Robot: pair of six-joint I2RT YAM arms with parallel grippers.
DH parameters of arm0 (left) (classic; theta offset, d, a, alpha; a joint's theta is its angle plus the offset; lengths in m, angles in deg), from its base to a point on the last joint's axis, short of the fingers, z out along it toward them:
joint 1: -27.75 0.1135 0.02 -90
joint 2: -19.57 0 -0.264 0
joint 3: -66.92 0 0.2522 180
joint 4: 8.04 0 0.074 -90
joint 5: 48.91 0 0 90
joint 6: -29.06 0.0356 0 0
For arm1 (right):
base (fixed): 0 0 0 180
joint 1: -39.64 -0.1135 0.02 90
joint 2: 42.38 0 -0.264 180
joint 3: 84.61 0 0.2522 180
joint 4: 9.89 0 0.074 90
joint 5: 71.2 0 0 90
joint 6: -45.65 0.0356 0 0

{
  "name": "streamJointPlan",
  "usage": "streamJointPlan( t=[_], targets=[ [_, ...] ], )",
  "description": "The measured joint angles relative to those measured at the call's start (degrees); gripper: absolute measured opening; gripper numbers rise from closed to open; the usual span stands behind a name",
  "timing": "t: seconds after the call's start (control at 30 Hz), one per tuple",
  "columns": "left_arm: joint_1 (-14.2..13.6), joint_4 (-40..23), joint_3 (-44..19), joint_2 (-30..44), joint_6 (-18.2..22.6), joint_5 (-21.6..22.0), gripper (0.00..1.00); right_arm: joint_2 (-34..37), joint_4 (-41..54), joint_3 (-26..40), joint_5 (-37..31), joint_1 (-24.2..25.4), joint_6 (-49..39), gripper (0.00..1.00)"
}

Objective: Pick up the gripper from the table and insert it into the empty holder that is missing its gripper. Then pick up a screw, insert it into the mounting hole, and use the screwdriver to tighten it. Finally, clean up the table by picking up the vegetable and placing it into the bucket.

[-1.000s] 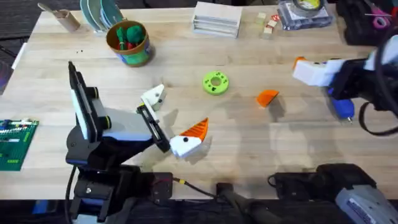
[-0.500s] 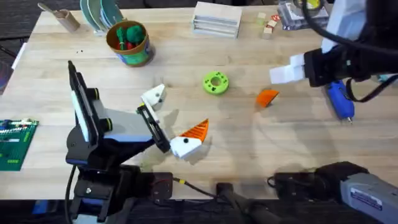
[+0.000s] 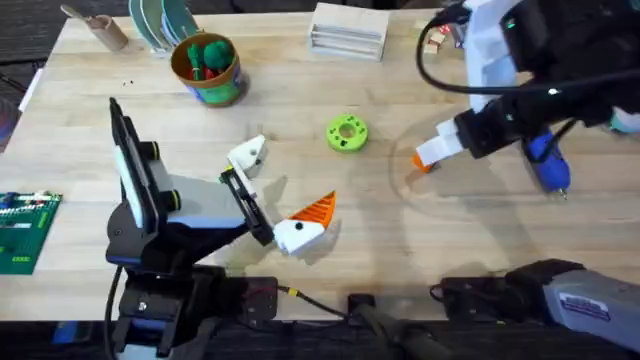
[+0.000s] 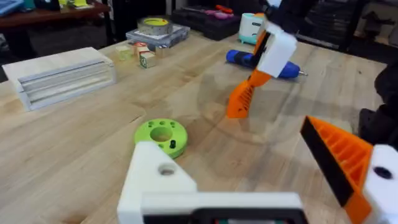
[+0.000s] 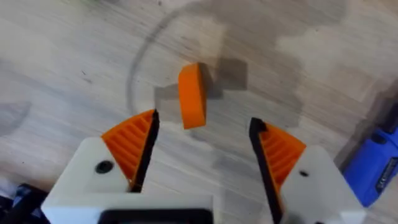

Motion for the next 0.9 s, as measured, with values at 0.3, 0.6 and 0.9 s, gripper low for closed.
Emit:
streamJointPlan(
  t=[0.3, 0.6, 0.9],
  targets=[
    [0.00, 0.00, 0.00, 0.00, 0.00, 0.00, 0.993, 6.36, -1.75, -0.22, 0.91, -0.53, -1.60, 0.728],
    [0.00, 0.00, 0.00, 0.00, 0.00, 0.00, 0.993, 6.45, -2.01, -0.26, 1.29, -0.53, -2.04, 0.062],
    [0.00, 0.00, 0.00, 0.00, 0.00, 0.00, 0.992, 3.54, -1.16, 1.32, 1.29, -0.53, -2.01, 0.022]
  ],
)
